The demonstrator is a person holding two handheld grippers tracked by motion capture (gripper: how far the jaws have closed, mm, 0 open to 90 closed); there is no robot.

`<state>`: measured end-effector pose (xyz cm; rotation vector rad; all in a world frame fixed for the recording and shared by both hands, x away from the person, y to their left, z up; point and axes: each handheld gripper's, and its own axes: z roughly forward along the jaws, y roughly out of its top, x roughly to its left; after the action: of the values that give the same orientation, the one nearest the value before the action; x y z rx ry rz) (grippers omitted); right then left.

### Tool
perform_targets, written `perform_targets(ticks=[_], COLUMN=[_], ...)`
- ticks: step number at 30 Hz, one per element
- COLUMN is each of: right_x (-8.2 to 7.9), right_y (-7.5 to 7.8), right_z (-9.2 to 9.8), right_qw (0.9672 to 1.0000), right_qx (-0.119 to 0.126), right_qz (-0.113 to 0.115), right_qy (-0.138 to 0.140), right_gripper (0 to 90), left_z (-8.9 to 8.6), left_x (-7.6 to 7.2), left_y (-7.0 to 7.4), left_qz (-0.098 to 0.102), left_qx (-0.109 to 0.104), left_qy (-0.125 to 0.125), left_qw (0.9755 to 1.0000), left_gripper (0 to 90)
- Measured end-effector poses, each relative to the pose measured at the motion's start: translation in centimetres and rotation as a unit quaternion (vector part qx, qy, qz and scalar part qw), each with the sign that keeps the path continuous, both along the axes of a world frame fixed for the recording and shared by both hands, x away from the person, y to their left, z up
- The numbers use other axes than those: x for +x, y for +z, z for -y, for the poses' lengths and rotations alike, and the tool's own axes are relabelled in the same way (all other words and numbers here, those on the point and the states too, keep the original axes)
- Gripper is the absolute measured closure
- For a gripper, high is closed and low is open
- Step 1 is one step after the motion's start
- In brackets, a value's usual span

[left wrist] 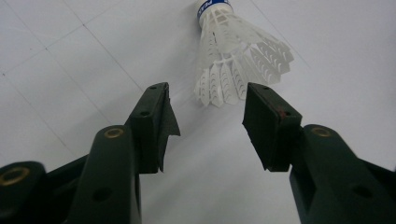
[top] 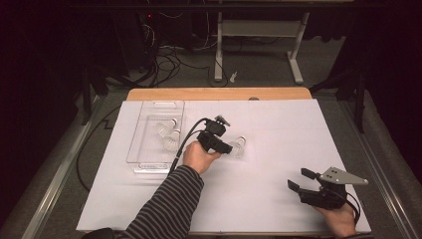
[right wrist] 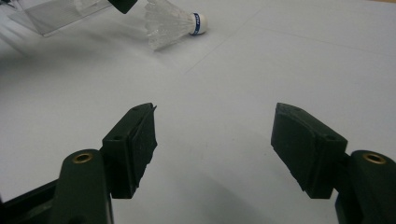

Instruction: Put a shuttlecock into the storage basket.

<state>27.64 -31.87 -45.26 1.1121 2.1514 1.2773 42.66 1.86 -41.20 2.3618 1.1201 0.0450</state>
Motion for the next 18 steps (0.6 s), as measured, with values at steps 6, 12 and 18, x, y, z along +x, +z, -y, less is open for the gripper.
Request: perform_targets(ticks=[6,12,18], right_x=[0.0,0.0,0.0], right_y=[0.0,0.0,0.0], right_z=[0.0,0.0,0.0], right_qw=[1.0,1.0,1.0], right_qx=[0.0,0.0,0.0], right_qz=[0.0,0.0,-0.001], right_qy=[0.001,0.001,0.002], right_gripper=[31.4,31.4,31.4], left_z=[0.3,0.5,0.6], left_x=[0.6,1.1,1.5], left_y=[-0.5,-0.9,-1.3], left_qz=[-0.005,-0.012,-0.021], left_qx=[0.006,0.007,0.004], left_qy=[0.003,0.006,0.011], left_qw=[1.0,0.9999,0.9997], left_gripper=[55.4,59.0,62.8])
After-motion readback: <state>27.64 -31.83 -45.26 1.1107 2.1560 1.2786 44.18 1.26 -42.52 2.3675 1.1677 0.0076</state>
